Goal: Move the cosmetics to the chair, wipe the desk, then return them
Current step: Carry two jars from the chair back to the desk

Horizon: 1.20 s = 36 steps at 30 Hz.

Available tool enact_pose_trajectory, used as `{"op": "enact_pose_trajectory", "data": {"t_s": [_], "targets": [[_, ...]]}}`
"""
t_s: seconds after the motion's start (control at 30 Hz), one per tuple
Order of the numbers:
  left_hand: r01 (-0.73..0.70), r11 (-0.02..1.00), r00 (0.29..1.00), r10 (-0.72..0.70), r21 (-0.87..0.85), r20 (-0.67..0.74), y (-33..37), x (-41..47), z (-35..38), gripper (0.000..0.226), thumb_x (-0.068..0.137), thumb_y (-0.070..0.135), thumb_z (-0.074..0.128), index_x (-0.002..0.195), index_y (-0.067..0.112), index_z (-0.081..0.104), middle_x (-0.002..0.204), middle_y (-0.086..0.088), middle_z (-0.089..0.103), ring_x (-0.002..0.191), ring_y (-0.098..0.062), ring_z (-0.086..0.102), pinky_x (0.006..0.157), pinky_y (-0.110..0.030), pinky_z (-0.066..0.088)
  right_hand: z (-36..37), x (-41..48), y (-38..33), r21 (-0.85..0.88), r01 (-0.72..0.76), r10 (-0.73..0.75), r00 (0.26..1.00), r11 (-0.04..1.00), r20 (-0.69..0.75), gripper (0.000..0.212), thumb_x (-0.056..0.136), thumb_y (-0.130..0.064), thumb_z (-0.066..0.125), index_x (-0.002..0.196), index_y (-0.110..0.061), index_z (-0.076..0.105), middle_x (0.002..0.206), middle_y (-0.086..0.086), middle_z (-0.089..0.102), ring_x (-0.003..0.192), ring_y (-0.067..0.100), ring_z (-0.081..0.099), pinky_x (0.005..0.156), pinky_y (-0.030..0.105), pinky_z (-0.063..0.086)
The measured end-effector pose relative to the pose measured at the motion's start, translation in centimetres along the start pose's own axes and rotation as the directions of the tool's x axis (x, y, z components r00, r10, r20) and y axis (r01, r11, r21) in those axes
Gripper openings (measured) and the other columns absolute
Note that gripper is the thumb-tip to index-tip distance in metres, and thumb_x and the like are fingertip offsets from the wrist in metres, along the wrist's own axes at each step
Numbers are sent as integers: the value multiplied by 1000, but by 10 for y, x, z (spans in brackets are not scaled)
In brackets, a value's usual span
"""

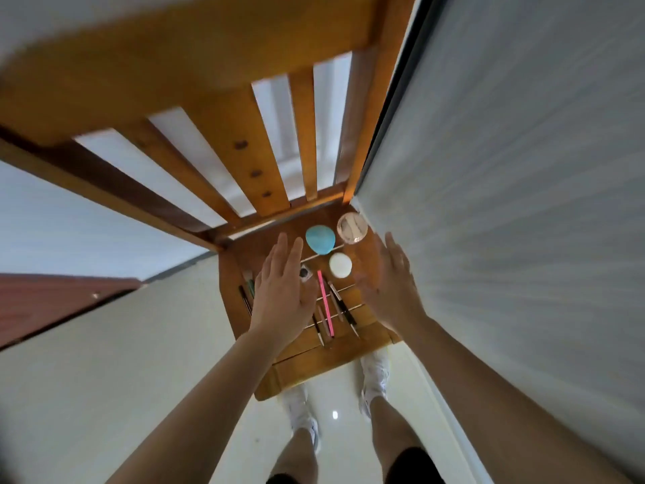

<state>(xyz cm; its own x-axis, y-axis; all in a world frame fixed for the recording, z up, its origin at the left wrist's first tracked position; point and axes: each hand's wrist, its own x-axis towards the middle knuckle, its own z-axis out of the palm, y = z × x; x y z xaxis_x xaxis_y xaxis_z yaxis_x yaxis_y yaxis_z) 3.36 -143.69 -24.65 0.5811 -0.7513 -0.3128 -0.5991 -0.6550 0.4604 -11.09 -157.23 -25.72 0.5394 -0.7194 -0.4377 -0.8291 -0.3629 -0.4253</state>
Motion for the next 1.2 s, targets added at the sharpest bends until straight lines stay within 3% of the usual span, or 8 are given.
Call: {"op": "enact_pose_trajectory", "data": {"t_s": [0.23, 0.37, 0.6, 0.97, 1.2], "targets": [[-36, 999, 998, 35, 30, 56, -16, 79, 81, 81, 91, 39, 66, 156, 27, 19, 166, -4, 11, 151, -29, 19, 117, -51, 22, 68, 96, 34, 111, -14, 23, 996, 994, -81, 77, 98, -60, 52, 158, -29, 14, 168, 2, 16, 153, 31, 20, 117, 52, 28], [-63, 998, 996, 62, 10, 63, -21, 111, 103, 79, 89, 32, 70, 155, 25, 27, 164, -3, 21, 149, -27, 24, 119, -51, 28, 76, 138, 40, 72, 132, -129, 990, 989, -53, 78, 95, -54, 60, 156, -24, 23, 162, 2, 32, 148, 26, 33, 117, 43, 36], [-95, 994, 995, 96, -61, 13, -27, 121, 102, 75, 80, 23, 81, 145, 18, 46, 145, -7, 46, 128, -27, 50, 103, -33, 46, 63, 159, 39, -45, 205, -205, 979, 978, 12, 78, 88, -46, 74, 152, -24, 36, 153, -2, 47, 137, 20, 48, 112, 36, 44], [38, 986, 978, -71, -163, -198, -12, 60, 30, 70, 80, 28, 81, 142, 22, 47, 137, -1, 53, 123, -18, 51, 99, -33, 50, 7, 92, 26, 2, 221, -220, 971, 975, -95, 84, 84, -54, 73, 152, -24, 35, 144, 1, 55, 125, 24, 59, 98, 38, 57], [140, 965, 926, -206, -220, -315, 35, -45, -114, 72, 79, 31, 83, 141, 23, 48, 139, 2, 51, 120, -17, 51, 92, -29, 52, -85, 4, -58, 94, 422, -411, 904, 902, -121, 85, 79, -61, 72, 150, -30, 36, 146, -6, 53, 129, 18, 54, 96, 31, 55]]}}
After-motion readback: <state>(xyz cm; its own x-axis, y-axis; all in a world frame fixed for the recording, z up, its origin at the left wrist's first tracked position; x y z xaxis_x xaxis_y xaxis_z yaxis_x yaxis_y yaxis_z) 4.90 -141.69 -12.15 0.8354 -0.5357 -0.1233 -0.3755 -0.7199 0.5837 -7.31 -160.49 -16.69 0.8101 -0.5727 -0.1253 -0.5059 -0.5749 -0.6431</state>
